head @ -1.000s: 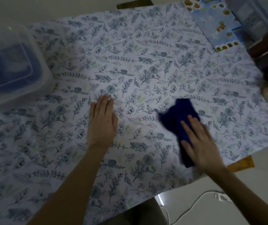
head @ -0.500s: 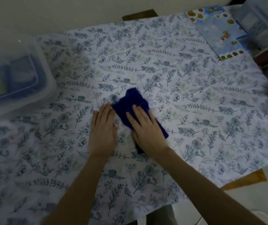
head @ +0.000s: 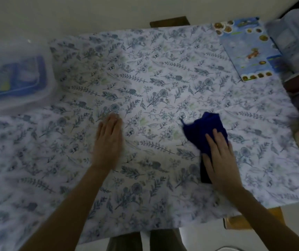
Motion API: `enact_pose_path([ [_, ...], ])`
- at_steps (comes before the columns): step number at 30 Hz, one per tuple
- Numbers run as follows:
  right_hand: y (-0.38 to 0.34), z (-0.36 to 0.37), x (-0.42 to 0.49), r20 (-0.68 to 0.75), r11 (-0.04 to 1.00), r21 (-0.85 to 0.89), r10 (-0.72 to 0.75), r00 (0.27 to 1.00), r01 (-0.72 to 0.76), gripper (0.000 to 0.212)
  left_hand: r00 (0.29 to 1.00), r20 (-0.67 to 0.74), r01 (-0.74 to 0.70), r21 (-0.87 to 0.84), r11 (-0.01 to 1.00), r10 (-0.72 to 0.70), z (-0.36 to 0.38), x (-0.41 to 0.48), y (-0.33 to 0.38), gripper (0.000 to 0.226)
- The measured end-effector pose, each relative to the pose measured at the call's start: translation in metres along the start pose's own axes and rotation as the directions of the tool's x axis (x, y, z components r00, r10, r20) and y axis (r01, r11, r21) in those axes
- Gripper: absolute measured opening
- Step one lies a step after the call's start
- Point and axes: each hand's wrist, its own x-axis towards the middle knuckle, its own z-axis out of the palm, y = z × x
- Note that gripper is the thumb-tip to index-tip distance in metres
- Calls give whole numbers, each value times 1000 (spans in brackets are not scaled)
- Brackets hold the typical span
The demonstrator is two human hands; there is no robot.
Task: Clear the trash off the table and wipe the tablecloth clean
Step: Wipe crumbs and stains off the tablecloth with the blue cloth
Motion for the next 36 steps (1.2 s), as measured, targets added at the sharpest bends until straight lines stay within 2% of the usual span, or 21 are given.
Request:
enact_pose_path([
  [2, -5, -3, 38, -39, 998, 19, 61, 997, -60, 62, 1000, -8, 13, -57, 998, -14, 9, -2, 26, 51],
  [4, -17, -7, 73, -52, 998, 24, 62, 997, -61, 62, 995, -48, 81, -147, 986, -89, 18, -1, 54, 51],
  [8, -48, -1, 85, -63, 981, -51, -191, 980, 188, 56, 964, -147, 171, -295, 940, -221, 27, 0, 89, 45],
  [12, -62, 22, 29, -14, 909, -43, -415, 910, 414, 53, 934, -188, 225, -348, 910, -303, 22, -5, 84, 45],
  [17, -8, 28, -44, 104, 816, -118, -557, 824, 566, 56, 906, -198, 358, -108, 927, -373, 6, -16, 15, 38],
  [19, 23, 18, -43, 120, 833, -119, -528, 841, 541, 56, 910, -171, 372, -65, 926, -377, 0, -29, -9, 41],
  [22, 42, 1, -16, 92, 916, -65, -389, 917, 395, 56, 930, -154, 335, -12, 942, -333, 2, -36, -19, 48],
  [25, 21, -4, 38, -11, 979, -32, -201, 979, 201, 60, 924, -155, 351, -22, 936, -350, 7, -33, -18, 48],
  [28, -34, -1, 94, -74, 996, -3, -85, 994, 85, 58, 920, -173, 352, -33, 935, -352, 5, -34, -20, 48],
  [31, -90, 8, 107, -55, 962, -100, -260, 964, 254, 56, 924, -149, 354, -10, 935, -351, 4, -35, -19, 49],
  [34, -133, 28, 78, 27, 870, -169, -465, 885, 462, 54, 926, -128, 359, 11, 933, -355, 2, -35, -17, 52],
  [36, -145, 43, 51, 78, 815, -162, -552, 830, 557, 54, 930, -128, 350, 20, 937, -345, 0, -36, -22, 52],
])
